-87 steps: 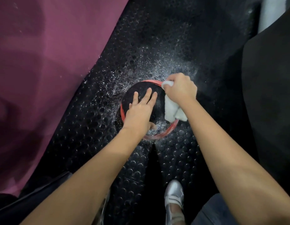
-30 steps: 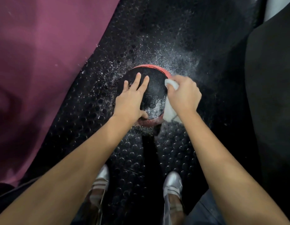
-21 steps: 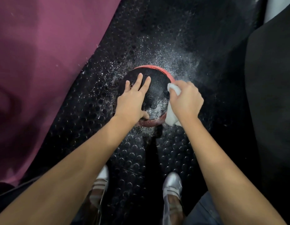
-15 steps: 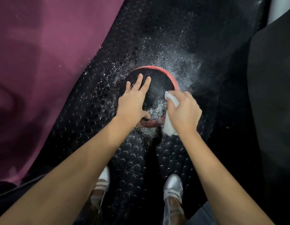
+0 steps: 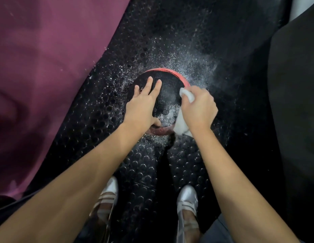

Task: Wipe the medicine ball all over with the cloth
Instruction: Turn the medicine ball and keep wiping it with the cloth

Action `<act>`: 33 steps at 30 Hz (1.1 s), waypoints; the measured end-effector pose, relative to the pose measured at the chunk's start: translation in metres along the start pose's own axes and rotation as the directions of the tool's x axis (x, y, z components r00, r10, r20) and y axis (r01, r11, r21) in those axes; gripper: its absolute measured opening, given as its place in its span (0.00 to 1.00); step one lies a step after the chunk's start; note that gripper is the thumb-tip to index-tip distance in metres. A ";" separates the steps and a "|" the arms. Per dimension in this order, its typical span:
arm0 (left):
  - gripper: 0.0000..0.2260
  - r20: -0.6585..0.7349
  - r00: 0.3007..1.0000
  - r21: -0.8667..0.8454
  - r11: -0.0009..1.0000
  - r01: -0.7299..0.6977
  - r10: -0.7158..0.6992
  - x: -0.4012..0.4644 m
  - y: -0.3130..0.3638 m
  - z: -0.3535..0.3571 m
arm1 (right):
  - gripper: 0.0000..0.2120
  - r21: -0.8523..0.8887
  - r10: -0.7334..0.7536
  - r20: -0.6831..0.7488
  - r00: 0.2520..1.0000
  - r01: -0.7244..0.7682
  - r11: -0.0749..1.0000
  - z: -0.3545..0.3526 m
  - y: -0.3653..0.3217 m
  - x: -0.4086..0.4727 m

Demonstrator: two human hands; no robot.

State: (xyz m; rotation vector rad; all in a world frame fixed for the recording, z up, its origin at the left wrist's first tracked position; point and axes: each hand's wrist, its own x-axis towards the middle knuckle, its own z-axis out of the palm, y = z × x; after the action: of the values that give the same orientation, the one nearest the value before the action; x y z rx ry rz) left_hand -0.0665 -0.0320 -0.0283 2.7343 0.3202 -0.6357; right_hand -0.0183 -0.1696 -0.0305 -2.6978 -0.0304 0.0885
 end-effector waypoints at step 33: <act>0.55 0.022 1.000 0.017 1.000 -0.003 0.003 0.001 0.004 -0.001 | 0.09 0.002 -0.054 0.072 0.996 0.054 0.999 -0.009 0.004 -0.016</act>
State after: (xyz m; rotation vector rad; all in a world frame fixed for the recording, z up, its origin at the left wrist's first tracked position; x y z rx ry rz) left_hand -0.0638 -0.0351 -0.0271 2.7414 0.3073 -0.6700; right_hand -0.0336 -0.1781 -0.0229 -2.6902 -0.1254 0.1694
